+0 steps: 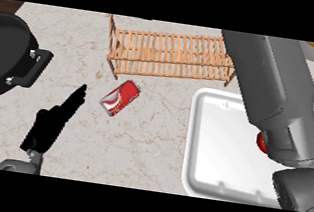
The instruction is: Pick the cupcake from the tray and place it in the tiered shelf
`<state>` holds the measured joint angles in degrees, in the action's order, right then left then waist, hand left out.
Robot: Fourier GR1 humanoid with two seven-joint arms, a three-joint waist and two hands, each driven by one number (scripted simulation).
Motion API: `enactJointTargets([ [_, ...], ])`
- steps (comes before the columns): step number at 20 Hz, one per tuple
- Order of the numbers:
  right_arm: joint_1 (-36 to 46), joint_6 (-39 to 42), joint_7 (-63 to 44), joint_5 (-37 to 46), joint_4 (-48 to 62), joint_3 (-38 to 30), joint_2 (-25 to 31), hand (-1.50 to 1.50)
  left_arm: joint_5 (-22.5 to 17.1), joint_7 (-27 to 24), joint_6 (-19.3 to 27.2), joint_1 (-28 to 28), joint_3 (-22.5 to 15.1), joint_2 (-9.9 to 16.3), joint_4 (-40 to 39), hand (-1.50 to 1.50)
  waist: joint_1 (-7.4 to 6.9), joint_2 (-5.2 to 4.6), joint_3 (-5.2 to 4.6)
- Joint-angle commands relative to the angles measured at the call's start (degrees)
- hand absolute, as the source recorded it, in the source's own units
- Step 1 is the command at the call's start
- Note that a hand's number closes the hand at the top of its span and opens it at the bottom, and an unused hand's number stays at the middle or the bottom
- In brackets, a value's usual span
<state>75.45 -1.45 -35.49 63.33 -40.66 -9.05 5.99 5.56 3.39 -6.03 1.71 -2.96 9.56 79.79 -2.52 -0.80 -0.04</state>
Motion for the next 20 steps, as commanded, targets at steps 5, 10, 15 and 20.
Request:
enactJointTargets([
  [5,2.6,-8.4,4.0,-13.1,6.8,-13.1,-4.6,1.5,0.3,0.5,-0.6,0.9,-0.9,-0.2,1.4,0.0,-1.59,-0.73,0.17],
  [10,2.1,-13.3,9.0,-25.4,7.8,-22.4,-5.9,-1.5,1.3,-0.3,0.2,1.0,-1.3,-1.0,-0.8,0.0,-1.66,-0.83,0.13],
  [15,1.8,-20.2,20.3,-29.9,8.8,-26.5,-5.7,-1.5,1.2,-0.4,0.4,-1.1,-2.6,-2.6,0.6,0.0,-1.67,-0.71,0.09],
  [20,2.7,-30.1,25.0,-31.5,7.3,-28.9,-3.8,-1.5,1.2,-1.6,0.9,1.0,-0.2,-1.3,-1.9,0.0,-0.12,-0.34,0.02],
])
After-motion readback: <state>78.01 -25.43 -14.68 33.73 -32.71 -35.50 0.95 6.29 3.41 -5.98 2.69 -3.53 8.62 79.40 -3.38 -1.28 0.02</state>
